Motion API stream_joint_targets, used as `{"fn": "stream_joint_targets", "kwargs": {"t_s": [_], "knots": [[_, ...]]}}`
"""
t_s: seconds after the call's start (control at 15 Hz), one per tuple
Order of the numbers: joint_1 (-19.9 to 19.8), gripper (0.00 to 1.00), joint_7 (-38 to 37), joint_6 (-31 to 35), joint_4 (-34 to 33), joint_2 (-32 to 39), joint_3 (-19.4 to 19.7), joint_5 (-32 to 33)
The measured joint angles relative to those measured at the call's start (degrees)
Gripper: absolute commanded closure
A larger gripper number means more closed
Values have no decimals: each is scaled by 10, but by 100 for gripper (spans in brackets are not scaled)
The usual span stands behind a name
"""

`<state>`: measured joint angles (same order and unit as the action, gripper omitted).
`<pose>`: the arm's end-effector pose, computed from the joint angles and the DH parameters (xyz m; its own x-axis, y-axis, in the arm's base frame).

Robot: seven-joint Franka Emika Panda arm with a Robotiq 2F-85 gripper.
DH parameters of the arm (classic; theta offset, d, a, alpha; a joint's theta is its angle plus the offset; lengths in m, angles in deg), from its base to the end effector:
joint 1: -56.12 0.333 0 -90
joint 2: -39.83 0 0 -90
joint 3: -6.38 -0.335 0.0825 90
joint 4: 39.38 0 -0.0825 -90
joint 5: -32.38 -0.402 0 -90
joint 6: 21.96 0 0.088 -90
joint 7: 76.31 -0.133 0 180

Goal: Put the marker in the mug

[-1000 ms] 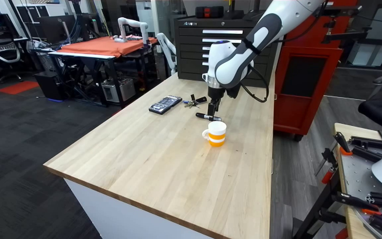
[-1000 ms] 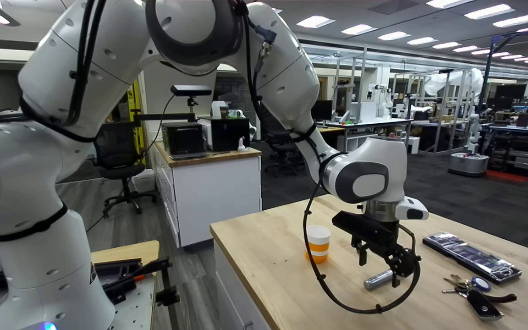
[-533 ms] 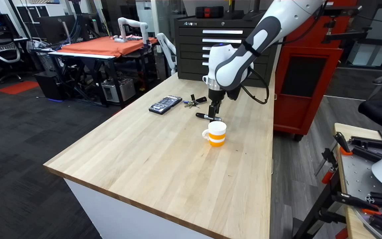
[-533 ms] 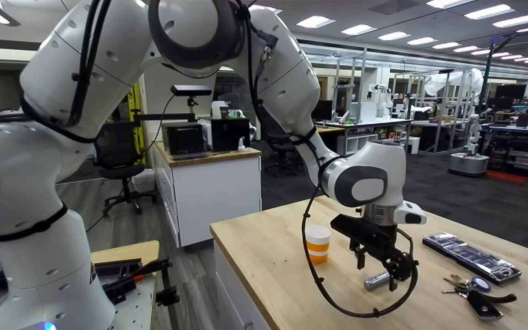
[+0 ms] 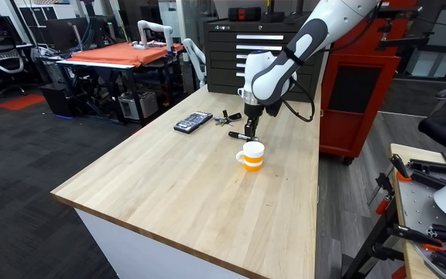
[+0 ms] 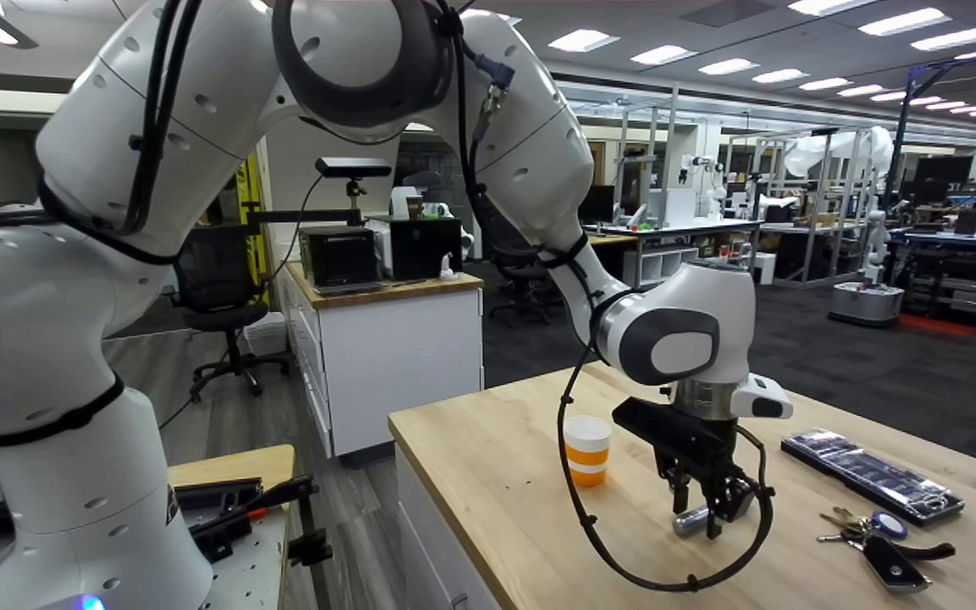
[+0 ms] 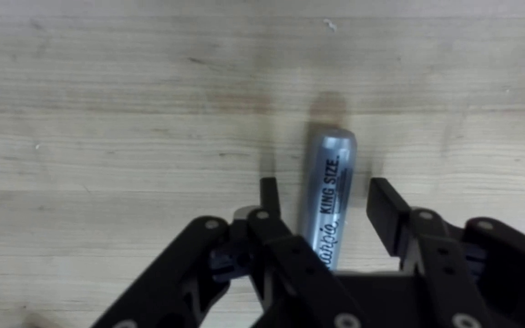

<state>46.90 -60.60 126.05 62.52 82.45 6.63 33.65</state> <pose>0.6747 -0.1123 0.1168 0.9902 0.1289 0.0542 0.1273 -0.9914 0.0317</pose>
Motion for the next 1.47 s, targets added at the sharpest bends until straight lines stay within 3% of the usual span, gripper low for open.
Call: {"fn": "stream_joint_targets", "kwargs": {"t_s": [0.27, 0.33, 0.73, 1.47], "knots": [[-8, 99, 0, 0, 3, 0, -4, -11], [-9, 94, 0, 0, 3, -1, -5, -14], [-10, 94, 0, -31, 4, -28, -11, -14], [1, 94, 0, -214, 14, -146, -9, -2]]}}
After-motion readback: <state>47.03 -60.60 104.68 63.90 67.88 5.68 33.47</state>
